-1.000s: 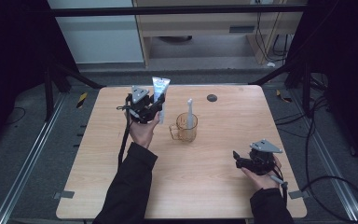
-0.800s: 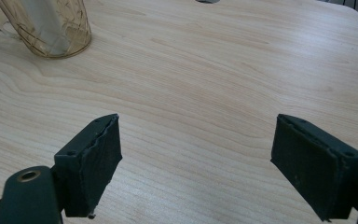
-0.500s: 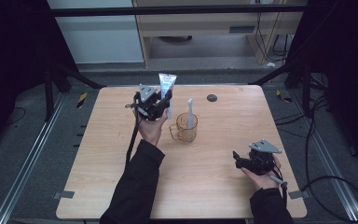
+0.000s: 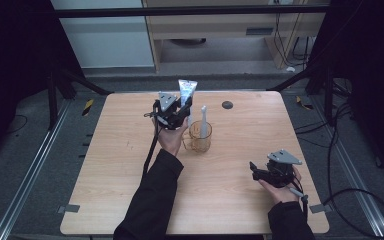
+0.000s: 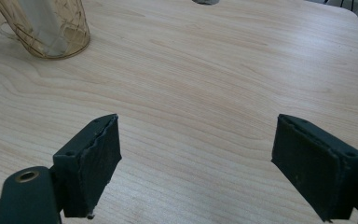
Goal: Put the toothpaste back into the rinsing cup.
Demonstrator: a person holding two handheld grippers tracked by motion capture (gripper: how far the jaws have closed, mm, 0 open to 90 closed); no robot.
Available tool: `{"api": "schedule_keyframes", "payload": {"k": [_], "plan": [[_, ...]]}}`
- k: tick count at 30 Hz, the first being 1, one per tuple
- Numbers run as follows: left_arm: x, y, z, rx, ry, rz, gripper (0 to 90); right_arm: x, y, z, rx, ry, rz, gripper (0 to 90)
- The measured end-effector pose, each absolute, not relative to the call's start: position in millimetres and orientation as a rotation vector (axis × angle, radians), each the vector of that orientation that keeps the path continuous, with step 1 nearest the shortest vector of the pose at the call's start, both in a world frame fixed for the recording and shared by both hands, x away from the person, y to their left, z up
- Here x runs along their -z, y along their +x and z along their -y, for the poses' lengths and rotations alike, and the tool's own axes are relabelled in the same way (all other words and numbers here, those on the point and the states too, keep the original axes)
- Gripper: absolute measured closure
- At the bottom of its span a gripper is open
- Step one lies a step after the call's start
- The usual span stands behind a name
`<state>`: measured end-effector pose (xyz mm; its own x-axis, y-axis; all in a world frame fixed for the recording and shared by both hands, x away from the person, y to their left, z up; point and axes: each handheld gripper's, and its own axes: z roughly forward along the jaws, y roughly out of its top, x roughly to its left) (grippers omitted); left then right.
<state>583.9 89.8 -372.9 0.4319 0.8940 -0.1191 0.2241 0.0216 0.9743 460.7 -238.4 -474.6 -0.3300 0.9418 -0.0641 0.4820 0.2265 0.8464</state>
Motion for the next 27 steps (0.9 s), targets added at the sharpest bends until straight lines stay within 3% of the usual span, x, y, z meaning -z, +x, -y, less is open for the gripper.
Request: {"api": "schedule_keyframes", "payload": {"k": [27], "plan": [[399, 591, -67, -0.648, 1.512, -1.031, 69.3, 475, 460, 237, -0.994, 1.283, -1.919, 15.5]]}}
